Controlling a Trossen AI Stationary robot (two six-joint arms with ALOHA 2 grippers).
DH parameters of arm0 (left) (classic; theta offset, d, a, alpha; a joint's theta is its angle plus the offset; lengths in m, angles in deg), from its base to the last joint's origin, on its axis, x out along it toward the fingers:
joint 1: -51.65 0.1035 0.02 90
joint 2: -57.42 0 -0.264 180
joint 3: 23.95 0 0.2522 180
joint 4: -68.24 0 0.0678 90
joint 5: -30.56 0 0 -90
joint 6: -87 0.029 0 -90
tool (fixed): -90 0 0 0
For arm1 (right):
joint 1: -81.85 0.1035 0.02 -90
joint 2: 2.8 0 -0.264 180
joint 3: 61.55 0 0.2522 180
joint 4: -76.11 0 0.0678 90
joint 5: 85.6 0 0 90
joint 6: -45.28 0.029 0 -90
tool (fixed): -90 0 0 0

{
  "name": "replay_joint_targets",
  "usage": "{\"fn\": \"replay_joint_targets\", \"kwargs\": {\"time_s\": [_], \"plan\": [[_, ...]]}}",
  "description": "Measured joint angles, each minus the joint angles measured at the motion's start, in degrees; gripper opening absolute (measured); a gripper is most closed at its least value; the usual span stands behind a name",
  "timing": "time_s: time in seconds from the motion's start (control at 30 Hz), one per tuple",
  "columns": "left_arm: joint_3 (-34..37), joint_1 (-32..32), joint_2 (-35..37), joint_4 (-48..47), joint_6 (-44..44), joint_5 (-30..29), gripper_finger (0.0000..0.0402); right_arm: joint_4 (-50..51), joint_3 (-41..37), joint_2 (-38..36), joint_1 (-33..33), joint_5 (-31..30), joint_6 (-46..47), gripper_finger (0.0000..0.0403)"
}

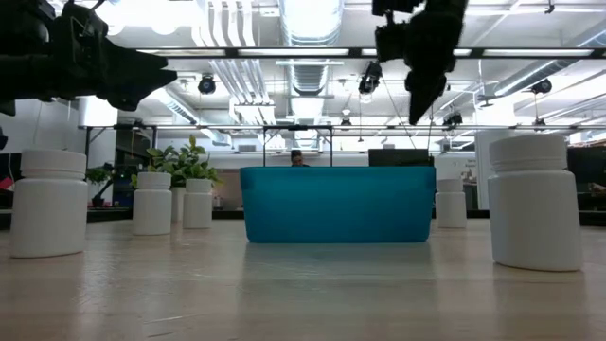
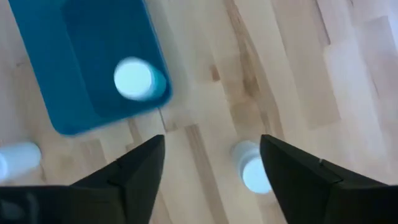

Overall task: Pick and place pill bottles into a basket
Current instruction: Put the white pill bottle into the blue bin

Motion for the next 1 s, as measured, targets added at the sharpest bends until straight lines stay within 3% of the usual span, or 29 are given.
{"fn": "replay_joint_targets", "kwargs": {"time_s": [0.3, 1.0], "plan": [[0.0, 0.01, -0.09, -0.01, 0.0, 0.0, 0.0222, -1.86, -9.4, -6.41, -0.49, 0.19, -7.83, 0.0322], [0.0, 0.01, -0.18, 0.0, 0.01, 0.01, 0.0222, -4.76, -14.16, -4.54, -8.53, 0.14, -14.08, 0.0326]]}}
